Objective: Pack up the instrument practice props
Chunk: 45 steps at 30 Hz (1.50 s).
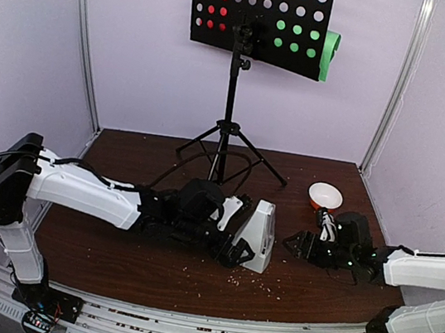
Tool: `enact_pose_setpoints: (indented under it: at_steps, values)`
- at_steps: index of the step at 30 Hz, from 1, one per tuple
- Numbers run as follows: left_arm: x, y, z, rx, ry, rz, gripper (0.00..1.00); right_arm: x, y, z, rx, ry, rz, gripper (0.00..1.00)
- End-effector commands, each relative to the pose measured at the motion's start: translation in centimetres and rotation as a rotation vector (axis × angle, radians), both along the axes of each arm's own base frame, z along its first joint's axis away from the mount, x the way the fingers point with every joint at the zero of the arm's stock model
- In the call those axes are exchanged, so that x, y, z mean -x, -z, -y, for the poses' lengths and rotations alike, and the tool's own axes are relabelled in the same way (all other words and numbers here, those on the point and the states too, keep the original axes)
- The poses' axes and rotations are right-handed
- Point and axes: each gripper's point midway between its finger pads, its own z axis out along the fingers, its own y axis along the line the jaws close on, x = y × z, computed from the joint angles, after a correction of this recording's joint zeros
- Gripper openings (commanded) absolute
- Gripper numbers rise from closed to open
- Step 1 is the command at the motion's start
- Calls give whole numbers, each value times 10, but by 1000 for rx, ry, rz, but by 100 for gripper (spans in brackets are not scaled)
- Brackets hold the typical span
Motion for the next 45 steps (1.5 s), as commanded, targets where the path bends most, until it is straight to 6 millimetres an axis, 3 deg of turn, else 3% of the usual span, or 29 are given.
enact_pose_setpoints:
  at_steps: [1, 8, 16, 24, 40, 45]
  values:
    - [-1, -5, 6, 36, 44, 59, 98, -1, 11, 2, 34, 34, -17, 70]
    - [-22, 8, 6, -16, -6, 126, 98, -11, 15, -11, 47, 23, -21, 63]
    - [-22, 19, 12, -16, 12, 122, 98, -21, 14, -21, 44, 25, -11, 61]
    - [-8, 20, 21, 33, 87, 98, 98, -33, 11, -28, 36, 29, 7, 61]
    - [10, 6, 32, 161, 158, 29, 98, -71, 0, -61, 0, -4, 79, 61]
    - [7, -7, 18, 157, 119, 68, 98, -75, -4, -51, 30, 32, 106, 66]
